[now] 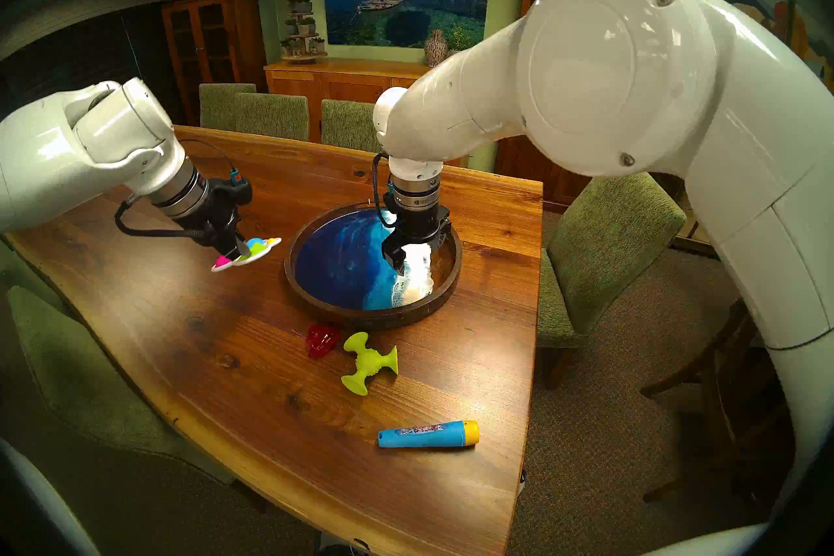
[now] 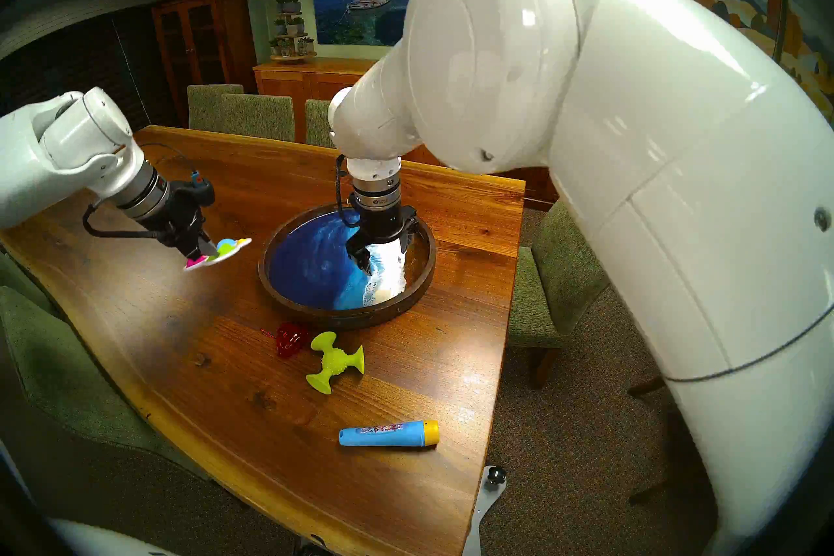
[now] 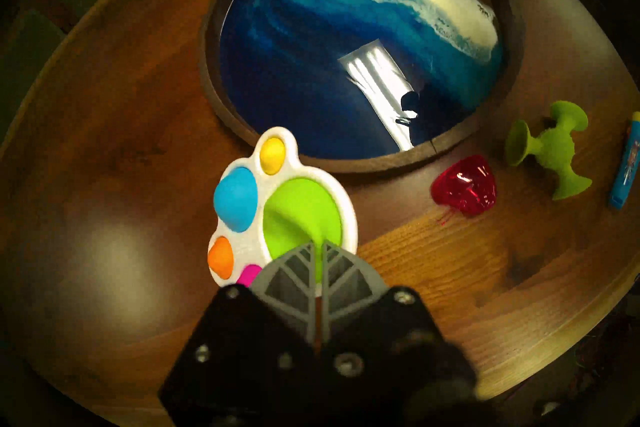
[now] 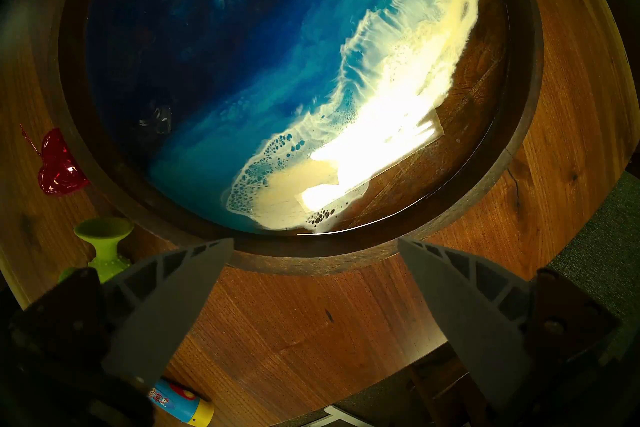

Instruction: Put toys in center tray

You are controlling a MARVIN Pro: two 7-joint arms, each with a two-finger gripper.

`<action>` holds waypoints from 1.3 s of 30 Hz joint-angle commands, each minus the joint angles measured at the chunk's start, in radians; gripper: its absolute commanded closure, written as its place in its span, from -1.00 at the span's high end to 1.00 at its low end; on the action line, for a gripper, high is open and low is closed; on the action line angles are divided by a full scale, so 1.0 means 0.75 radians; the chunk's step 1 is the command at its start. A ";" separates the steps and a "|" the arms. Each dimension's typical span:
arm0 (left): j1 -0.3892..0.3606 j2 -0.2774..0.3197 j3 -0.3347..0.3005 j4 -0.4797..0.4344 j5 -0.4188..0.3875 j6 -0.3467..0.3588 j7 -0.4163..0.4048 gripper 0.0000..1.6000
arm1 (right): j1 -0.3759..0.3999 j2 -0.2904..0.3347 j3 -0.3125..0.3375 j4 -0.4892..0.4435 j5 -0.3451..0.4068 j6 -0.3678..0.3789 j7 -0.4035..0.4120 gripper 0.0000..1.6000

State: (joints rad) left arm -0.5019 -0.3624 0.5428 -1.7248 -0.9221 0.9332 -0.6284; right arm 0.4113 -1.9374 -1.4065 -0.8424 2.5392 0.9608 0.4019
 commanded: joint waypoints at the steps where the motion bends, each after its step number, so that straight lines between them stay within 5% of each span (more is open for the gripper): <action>1: 0.060 -0.165 -0.092 0.037 -0.011 -0.046 0.054 -1.00 | 0.037 0.004 0.003 0.023 0.001 -0.002 0.001 1.00; 19: 0.365 -0.428 -0.240 0.163 -0.061 -0.197 0.214 -1.00 | 0.036 0.004 0.003 0.022 0.001 -0.002 -0.001 1.00; 28: 0.541 -0.595 -0.287 0.344 -0.082 -0.241 0.303 -1.00 | 0.037 0.005 0.004 0.023 0.002 -0.001 0.000 1.00; 39: 0.605 -0.728 -0.284 0.553 -0.099 -0.204 0.258 -1.00 | 0.039 0.005 0.005 0.023 0.001 -0.001 0.001 1.00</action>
State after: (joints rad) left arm -0.0446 -0.8111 0.3544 -1.4074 -0.9906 0.7621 -0.4049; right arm 0.4105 -1.9373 -1.4058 -0.8428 2.5392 0.9609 0.3999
